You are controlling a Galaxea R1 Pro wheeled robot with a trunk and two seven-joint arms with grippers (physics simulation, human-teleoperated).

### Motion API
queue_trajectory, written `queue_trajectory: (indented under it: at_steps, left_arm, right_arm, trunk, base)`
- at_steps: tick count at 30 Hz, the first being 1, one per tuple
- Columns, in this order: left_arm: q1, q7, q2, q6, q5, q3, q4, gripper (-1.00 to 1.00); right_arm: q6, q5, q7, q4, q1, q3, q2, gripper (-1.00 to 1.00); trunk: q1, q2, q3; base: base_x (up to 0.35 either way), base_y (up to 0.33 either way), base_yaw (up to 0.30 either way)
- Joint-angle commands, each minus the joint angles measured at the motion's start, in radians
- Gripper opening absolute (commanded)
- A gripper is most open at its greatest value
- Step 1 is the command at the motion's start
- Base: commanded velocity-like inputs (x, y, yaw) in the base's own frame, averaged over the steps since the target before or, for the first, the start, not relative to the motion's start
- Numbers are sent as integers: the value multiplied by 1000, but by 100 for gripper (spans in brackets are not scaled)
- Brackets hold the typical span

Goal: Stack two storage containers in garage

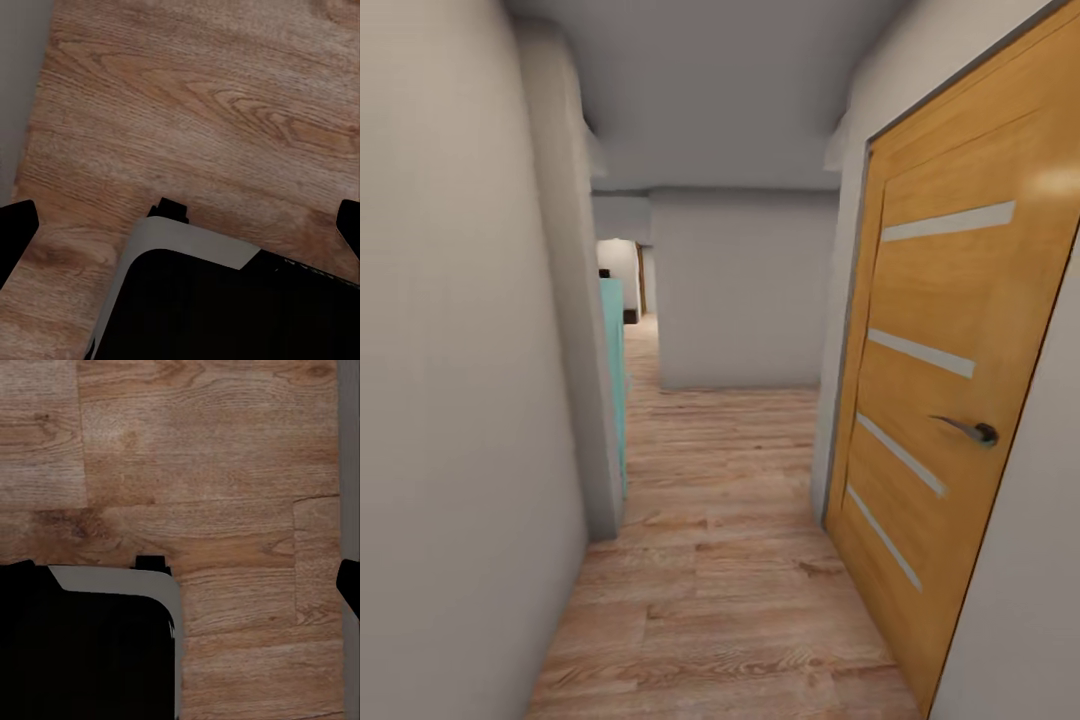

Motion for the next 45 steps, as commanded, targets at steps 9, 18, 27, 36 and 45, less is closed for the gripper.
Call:
queue_trajectory:
  at_steps: [9, 18, 27, 36, 45]
  left_arm:
    - [-1, 1, 0, -3, 1, 9, 1, 100]
    - [-1, 1, 0, 5, 2, 9, 1, 100]
    - [-1, 1, 0, 8, 2, 9, 1, 100]
    - [-1, 1, 1, 4, 3, 10, 1, 100]
    - [-1, 1, 1, -1, 0, 6, 1, 100]
  right_arm:
    - [-5, -16, 6, 3, -1, 2, 0, 100]
    - [-8, -12, 8, 3, -1, 1, 2, 100]
    - [-8, -10, -1, 3, -1, 2, 3, 100]
    - [-8, -13, -2, 3, -1, -1, 1, 100]
    - [-8, -15, -2, 3, -1, -2, 1, 100]
  trunk:
    - [1, -1, -1]
    - [1, -1, -1]
    - [1, -1, -1]
    - [1, -1, -1]
    - [1, -1, -1]
  base:
    - [321, 0, 32]
    - [322, 0, 1]
    - [322, 0, 0]
    - [322, 0, 0]
    - [322, 0, 0]
